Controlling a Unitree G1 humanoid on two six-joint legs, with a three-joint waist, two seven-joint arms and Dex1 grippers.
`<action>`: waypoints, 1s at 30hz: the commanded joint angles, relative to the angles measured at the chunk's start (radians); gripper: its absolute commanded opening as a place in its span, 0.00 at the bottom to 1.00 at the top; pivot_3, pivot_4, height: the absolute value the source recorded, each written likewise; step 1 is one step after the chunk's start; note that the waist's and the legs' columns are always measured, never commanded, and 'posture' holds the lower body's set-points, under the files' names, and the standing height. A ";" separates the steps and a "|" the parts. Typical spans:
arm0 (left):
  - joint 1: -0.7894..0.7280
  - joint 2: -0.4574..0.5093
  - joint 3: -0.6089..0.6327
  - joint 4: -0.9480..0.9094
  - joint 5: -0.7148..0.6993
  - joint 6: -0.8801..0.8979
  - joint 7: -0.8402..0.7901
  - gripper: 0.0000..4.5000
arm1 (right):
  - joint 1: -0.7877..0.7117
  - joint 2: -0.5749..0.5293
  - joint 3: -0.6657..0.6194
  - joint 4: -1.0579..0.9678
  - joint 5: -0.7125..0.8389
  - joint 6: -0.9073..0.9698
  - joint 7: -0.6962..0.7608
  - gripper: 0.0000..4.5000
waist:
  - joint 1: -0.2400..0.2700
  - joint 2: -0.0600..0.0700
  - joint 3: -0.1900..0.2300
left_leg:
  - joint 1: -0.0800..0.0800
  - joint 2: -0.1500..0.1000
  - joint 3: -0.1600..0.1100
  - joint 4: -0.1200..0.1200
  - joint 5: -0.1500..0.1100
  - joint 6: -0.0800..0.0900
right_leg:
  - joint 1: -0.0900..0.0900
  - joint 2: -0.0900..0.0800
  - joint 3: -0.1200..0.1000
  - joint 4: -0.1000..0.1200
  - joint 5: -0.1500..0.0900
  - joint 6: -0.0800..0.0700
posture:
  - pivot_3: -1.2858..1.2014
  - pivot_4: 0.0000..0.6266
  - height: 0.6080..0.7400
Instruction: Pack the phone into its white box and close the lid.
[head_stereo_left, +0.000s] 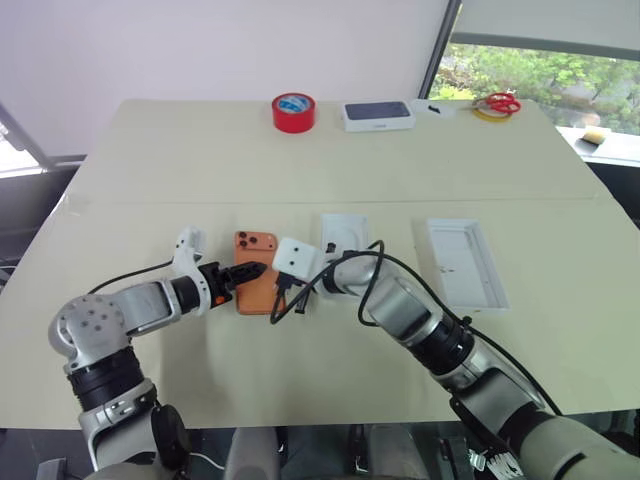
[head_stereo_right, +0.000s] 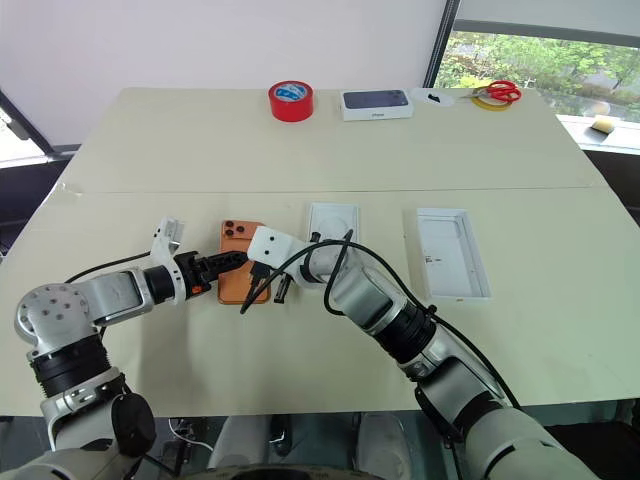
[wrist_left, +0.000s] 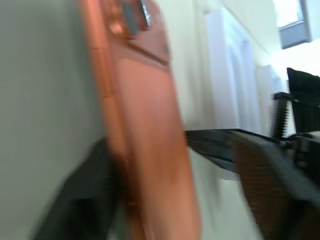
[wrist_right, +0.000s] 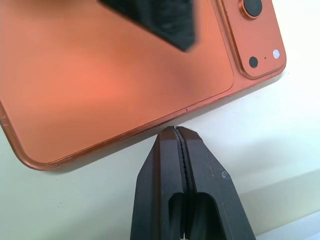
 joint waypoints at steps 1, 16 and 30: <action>0.003 0.010 0.016 -0.018 -0.015 0.009 0.005 0.24 | 0.013 0.000 0.008 -0.019 -0.003 0.011 0.007 0.00 | 0.000 0.000 0.000 | 0.000 0.000 0.000 0.000 0.000 0.000 | 0.000 0.000 0.000 0.000 0.000 0.000 | 0.52 0.24 0.93; -0.048 -0.104 0.164 0.018 -0.184 0.009 0.140 0.00 | 0.102 -0.081 -0.271 -0.304 0.113 -0.077 0.000 0.00 | 0.007 -0.003 0.001 | -0.001 0.000 0.000 -0.001 0.000 0.001 | -0.001 -0.001 0.000 -0.001 0.000 0.000 | 0.52 0.24 0.93; -0.190 -0.350 -0.060 0.113 -0.157 -0.150 0.256 0.00 | 0.521 -0.414 -0.837 -0.511 0.452 -0.026 0.142 0.00 | 0.032 -0.008 0.004 | -0.002 -0.002 -0.002 -0.002 -0.002 0.003 | 0.002 0.000 -0.002 -0.008 0.000 0.000 | 0.52 0.24 0.93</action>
